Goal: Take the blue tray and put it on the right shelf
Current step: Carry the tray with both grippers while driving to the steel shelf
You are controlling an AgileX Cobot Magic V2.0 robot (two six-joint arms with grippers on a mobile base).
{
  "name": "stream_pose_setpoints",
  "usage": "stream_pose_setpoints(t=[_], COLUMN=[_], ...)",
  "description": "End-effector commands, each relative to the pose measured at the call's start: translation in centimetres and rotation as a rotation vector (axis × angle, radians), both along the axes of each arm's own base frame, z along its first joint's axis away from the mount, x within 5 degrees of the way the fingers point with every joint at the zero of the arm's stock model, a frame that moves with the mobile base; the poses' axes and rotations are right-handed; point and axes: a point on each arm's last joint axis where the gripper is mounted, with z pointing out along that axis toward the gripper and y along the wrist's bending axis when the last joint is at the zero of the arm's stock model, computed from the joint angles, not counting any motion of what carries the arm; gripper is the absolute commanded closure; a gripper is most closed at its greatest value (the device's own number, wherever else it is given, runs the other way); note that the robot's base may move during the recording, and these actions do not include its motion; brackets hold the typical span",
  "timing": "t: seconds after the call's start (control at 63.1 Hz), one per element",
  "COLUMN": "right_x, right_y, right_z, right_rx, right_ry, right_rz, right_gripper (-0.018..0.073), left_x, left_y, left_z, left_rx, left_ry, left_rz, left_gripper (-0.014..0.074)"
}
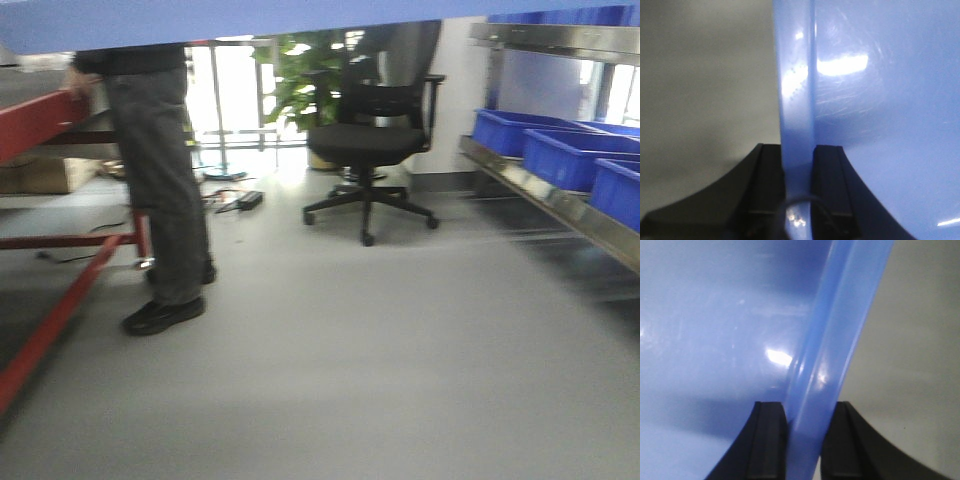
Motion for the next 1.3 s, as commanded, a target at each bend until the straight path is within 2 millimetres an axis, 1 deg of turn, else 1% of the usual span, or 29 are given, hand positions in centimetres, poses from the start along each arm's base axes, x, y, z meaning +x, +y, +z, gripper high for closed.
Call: stream_pose_setpoints(t=[0.0,1.283], right_x=[-0.95,-0.95], right_y=[-0.09,-0.09], right_z=[1.33,1.33], right_rx=[0.025,0.025], right_ry=[-0.035,-0.035], right_rz=[0.039,0.039], right_gripper=[0.0502,0.0502], left_x=[-1.97,-1.97], left_y=[-0.5,-0.5], left_z=[1.71,1.71], left_rx=[-0.068,-0.068], left_ry=[0.027,0.027], left_rz=[-0.069,-0.069], left_gripper=[0.0645,0.0645])
